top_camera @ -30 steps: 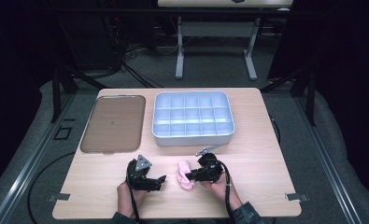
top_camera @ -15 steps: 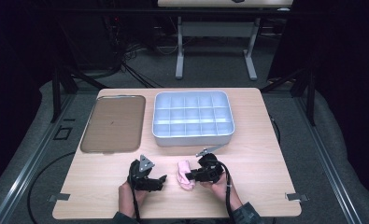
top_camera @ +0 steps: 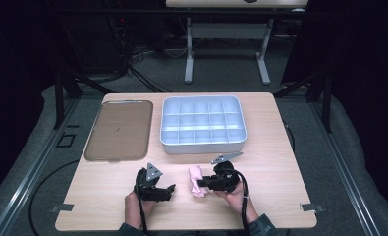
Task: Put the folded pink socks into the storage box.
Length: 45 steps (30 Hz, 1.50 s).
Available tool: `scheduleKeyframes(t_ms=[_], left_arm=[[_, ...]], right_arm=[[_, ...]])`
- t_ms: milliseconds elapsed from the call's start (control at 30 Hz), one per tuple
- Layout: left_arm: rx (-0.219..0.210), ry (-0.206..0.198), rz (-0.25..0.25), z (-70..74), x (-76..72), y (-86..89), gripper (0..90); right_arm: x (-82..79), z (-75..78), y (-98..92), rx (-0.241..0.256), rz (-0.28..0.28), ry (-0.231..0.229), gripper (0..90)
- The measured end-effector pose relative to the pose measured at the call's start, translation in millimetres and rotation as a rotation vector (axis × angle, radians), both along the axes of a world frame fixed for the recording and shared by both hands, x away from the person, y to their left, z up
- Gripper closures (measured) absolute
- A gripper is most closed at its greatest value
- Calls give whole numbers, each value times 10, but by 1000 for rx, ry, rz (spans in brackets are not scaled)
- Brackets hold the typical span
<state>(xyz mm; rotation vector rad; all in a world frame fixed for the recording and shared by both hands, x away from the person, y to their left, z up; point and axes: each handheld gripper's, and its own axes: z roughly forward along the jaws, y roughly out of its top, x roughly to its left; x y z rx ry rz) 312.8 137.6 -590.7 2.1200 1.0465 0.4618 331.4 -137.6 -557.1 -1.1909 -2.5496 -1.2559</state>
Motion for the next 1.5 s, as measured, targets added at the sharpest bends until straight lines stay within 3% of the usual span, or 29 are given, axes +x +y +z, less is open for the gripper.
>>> scheduleKeyframes(t_ms=[133,267,500,900,1167,1500], left_arm=[[1,0,-1,0,1,0,120],[0,0,0,0,2,0,120],[-1,-2,5,-1,5,-4,120],[-4,-2,9,-3,5,-7,120],[-3,-2,9,-2,6,-6,120],[-3,-2,20,-3,9,-6,121]], right_arm=[[10,56,-62,30,-24,-22,787],[0,154,-119,12,-28,-50,787],[19,255,-270,39,-70,-86,787],[64,334,-473,38,-121,-137,786],[46,399,-537,30,-123,-171,786],[54,583,-655,28,-161,-236,786]])
